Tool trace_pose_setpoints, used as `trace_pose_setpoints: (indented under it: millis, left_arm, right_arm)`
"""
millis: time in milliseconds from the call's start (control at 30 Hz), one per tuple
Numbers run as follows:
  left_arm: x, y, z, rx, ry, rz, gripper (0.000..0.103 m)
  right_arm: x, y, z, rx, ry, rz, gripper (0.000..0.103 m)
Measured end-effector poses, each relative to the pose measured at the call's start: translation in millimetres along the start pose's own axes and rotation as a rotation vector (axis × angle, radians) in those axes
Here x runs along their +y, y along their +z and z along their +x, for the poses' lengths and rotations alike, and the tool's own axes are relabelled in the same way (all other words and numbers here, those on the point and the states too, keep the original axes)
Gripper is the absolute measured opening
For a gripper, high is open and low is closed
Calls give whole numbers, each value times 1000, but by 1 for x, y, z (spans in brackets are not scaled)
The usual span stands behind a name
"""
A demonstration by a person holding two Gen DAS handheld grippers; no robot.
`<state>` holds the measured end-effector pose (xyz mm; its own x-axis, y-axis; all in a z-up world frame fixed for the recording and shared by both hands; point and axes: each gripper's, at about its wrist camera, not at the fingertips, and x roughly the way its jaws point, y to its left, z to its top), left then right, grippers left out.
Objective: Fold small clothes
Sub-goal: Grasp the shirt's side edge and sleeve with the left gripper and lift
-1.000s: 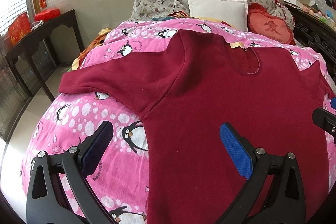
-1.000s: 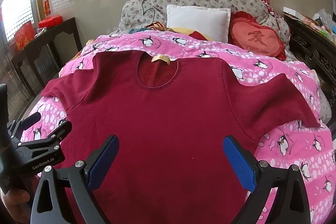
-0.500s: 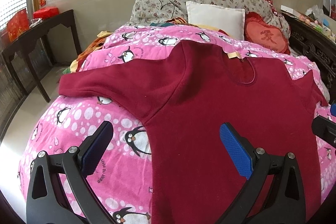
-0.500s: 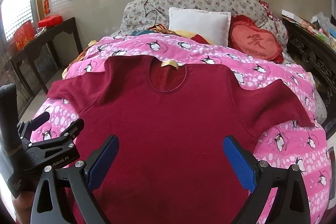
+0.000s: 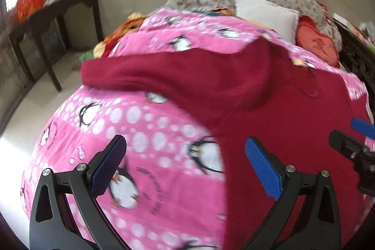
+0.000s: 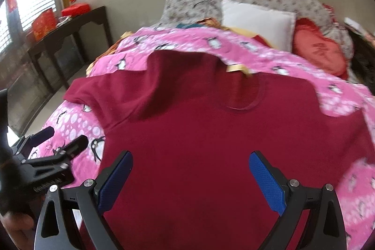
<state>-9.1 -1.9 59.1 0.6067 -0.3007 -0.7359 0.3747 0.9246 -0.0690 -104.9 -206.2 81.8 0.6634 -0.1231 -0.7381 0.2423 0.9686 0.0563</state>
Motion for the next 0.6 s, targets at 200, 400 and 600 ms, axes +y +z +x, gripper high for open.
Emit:
trace_pose_setpoints:
  millis: [200,400,600]
  left_arm:
    - [95,34,32,80,0,-241,102]
    - [192,62,79,120,49,-550,102]
    - [227,68,119,196,-25,-727,102]
  right_arm:
    - [29,18,38,26,81,-52,99]
    - [64,38,59,27,156,-118,99]
    - [117,50,74,23,173,-264,99]
